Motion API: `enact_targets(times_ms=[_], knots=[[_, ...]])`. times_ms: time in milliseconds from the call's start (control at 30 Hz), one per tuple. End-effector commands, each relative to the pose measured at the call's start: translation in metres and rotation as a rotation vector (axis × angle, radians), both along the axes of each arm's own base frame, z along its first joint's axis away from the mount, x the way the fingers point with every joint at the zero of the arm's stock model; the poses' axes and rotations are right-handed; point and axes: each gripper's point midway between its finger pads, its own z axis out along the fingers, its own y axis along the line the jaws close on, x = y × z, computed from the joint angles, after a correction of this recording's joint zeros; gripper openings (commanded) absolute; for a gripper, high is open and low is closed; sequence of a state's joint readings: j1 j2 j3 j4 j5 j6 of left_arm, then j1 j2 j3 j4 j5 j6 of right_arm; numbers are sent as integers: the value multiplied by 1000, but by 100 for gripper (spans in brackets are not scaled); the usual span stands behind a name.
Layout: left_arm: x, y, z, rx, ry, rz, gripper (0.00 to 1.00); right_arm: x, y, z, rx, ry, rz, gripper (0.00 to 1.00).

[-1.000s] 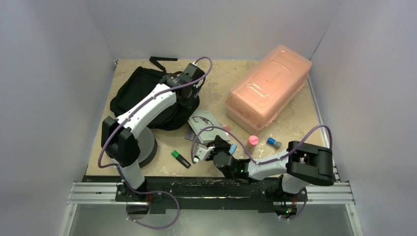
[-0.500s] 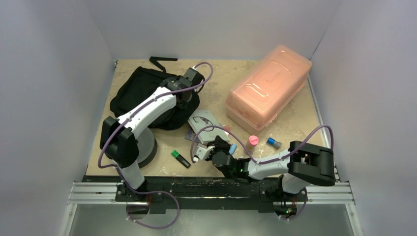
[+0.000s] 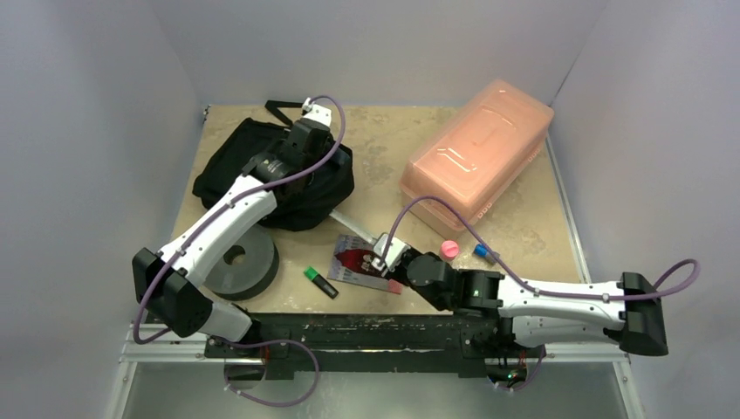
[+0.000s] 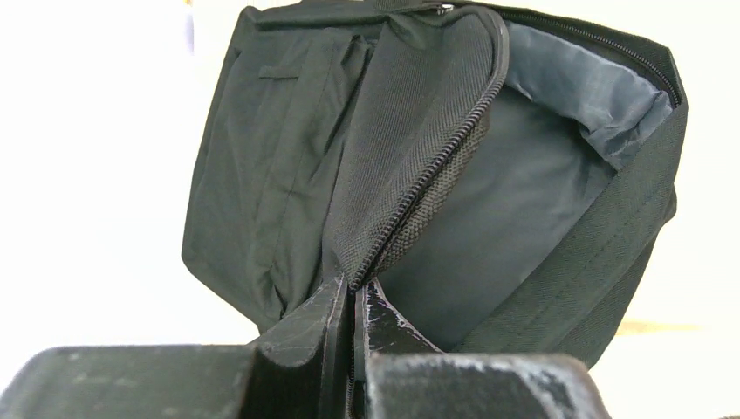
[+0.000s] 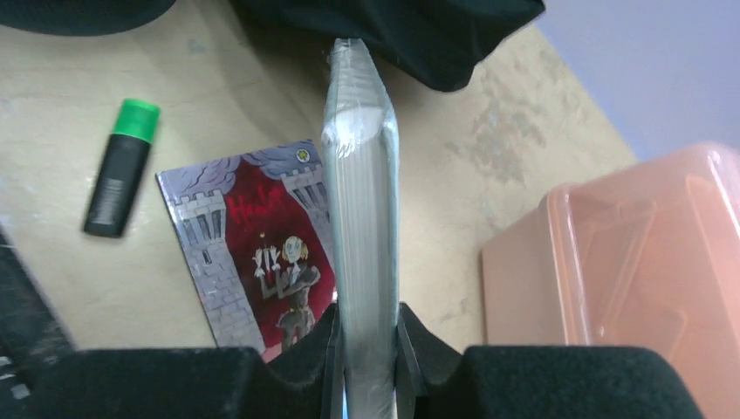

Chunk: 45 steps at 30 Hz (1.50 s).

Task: Pack the student bag
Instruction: Pick up the book from the center of the board, then place the book in the student bag.

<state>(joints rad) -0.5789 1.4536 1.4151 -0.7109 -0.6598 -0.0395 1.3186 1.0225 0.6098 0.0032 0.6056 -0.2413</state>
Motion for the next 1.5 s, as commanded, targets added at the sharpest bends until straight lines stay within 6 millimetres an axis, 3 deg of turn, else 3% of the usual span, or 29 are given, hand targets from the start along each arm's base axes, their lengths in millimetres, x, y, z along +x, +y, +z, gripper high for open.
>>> enact_targets(times_ms=[0,200,400,533,733,933,1067,1233,1467], knots=[[9,-1,27,-56,-129,22,0,-1,-3,63,327,146,-180,0],[7,-3,32,-103,-153,13,0,1,-23,78,380,213,-337,0],[5,-2,38,-115,-178,2,0,4,-38,126,612,234,-412,0],[3,-2,44,-137,-195,-4,0,14,-22,164,774,290,-405,0],[0,-2,49,-152,-211,-15,0,67,-8,181,907,398,-443,0],[-4,-1,55,-170,-222,-20,0,89,10,207,1077,523,-405,0],[-6,2,60,-169,-224,-19,0,109,31,207,1231,661,-393,0],[-8,2,65,-177,-224,-33,0,137,56,213,1389,710,-373,0],[-9,5,70,-157,-221,-50,0,186,96,196,1511,736,-426,0]])
